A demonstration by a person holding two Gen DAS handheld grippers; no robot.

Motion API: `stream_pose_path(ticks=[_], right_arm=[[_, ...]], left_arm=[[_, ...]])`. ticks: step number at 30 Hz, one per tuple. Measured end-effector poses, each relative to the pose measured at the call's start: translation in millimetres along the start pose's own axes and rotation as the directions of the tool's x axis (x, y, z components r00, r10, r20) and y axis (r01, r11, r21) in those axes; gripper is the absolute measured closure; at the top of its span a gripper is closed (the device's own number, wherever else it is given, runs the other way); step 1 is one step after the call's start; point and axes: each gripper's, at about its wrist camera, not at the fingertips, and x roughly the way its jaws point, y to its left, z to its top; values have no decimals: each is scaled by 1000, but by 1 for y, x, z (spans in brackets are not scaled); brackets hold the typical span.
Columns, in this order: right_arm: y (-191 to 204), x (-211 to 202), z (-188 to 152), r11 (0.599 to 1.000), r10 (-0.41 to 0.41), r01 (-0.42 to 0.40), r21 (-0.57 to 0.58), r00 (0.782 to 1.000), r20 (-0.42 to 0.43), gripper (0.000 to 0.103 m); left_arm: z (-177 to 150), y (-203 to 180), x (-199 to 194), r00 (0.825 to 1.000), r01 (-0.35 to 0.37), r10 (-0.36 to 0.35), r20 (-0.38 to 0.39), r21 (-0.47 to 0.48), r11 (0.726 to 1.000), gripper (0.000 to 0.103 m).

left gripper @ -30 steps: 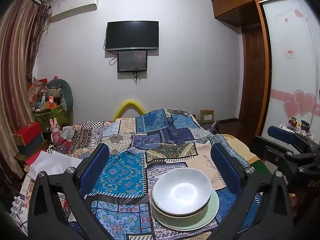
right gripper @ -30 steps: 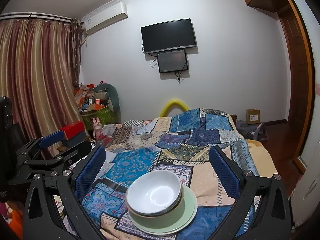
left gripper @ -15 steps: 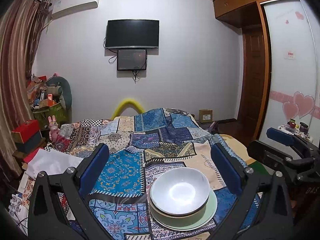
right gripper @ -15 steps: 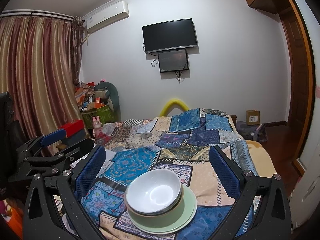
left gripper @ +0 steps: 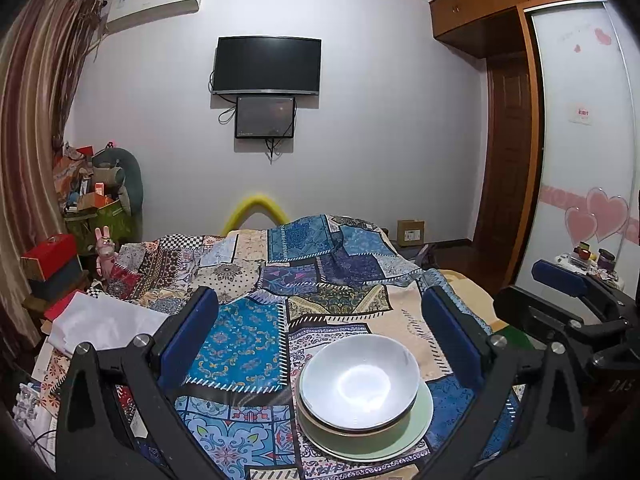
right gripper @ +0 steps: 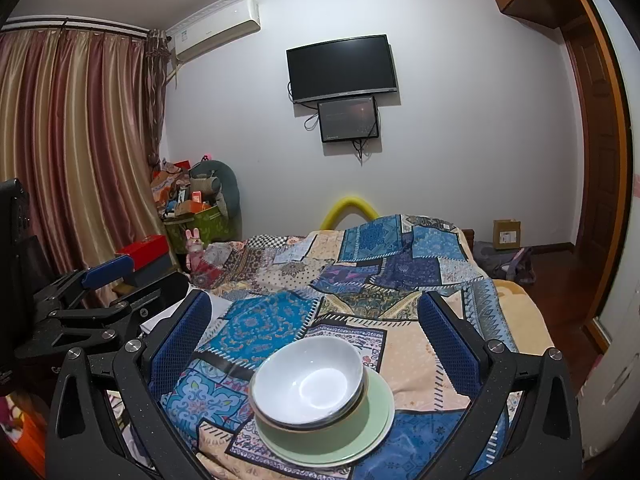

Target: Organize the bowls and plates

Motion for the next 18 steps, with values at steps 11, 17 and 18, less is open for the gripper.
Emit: stream_pose_path(ticks=[11, 17, 18], right_arm=[[1, 1, 0, 1000, -1, 1, 2, 1000, -4, 0], [1, 1, -1, 1000, -2, 2, 3, 1000, -4, 0], [2, 2, -2, 1000, -2, 2, 3, 1000, -5, 0]], left_arm=[[-1, -1, 4, 1000, 15, -15, -16, -2, 1000, 0], [-1, -1, 6, 1000, 15, -15, -16, -9, 1000, 0], [-1, -2, 6, 1000, 17, -18, -16, -9, 1000, 0]])
